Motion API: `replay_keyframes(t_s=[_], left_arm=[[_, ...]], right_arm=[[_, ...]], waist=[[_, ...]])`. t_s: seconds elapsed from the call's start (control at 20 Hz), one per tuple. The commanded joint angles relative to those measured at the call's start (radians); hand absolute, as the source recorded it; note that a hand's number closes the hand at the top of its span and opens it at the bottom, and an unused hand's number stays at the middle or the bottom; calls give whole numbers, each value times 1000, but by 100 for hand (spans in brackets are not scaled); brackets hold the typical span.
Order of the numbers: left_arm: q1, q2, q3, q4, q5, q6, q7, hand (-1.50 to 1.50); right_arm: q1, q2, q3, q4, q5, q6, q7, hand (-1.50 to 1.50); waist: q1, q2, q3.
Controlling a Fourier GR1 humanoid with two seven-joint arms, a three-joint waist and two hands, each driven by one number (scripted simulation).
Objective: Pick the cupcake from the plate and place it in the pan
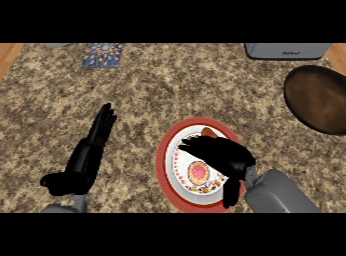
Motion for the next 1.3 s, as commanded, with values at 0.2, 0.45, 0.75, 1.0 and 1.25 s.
replay_keyframes(t_s=[0.2,0.45,0.75,1.0,1.25], left_arm=[[29,-52,-3,-31,-46,7,8,0],[-41,-20,76,-24,-19,-42,56,0],[2,-21,57,-53,-18,-70,64,0],[-35,-64,62,46,-64,-46,-3,0],[-6,-37,84,-10,-45,-92,24,0]], right_arm=[[-10,102,-58,171,99,-52,-107,-150],[-39,165,-78,257,164,-60,-95,-150],[-62,163,-31,406,248,-96,-175,150],[-96,158,-21,352,313,-74,-218,150],[-101,209,-67,436,363,-184,-258,150]], waist=[[1,0,0],[1,1,0],[11,2,1],[0,1,0],[1,0,0]])
